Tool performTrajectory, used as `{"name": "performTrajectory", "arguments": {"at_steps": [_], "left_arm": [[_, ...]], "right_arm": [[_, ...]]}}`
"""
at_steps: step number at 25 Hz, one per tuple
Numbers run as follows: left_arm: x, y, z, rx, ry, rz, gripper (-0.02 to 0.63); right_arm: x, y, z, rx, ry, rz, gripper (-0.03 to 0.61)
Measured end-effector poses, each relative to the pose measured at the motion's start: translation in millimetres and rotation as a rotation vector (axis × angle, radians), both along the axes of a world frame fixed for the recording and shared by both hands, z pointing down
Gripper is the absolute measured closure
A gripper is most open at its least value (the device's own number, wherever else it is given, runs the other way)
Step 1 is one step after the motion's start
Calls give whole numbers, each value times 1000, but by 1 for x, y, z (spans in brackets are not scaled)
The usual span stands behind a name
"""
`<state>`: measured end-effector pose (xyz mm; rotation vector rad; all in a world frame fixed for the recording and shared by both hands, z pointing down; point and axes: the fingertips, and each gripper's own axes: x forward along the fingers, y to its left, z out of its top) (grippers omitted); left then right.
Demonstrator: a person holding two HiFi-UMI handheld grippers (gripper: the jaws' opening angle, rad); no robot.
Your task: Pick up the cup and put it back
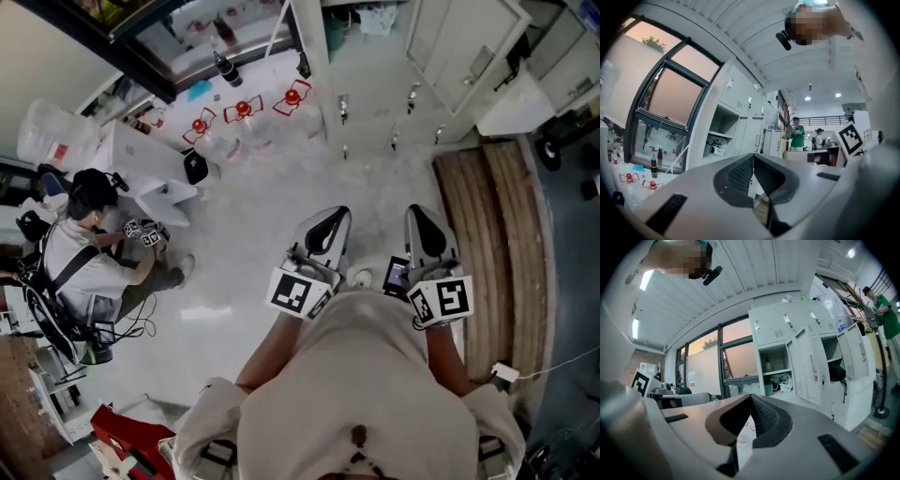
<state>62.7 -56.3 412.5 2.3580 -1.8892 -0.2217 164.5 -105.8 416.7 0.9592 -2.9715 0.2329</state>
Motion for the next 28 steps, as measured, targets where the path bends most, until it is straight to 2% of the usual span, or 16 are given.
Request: {"name": "performTrajectory", "arguments": {"at_steps": [4,8,14,20,28], "left_arm": [[17,30,-3,-7,-7,6,604],[31,51,-6,-2,-17,50,604],[31,85,-8,10,-4,118,604],[-5,140,-15,20,-3,139,604],[-90,236,-7,0,2,116,604]], "right_arm": [[17,31,-3,-8,-14,5,554],[29,55,-4,-15,-21,39,554],[28,93,-1,-20,0,92,554],[6,131,-2,-21,34,155,554],[-72,222,0,-17,19,177,554]]}}
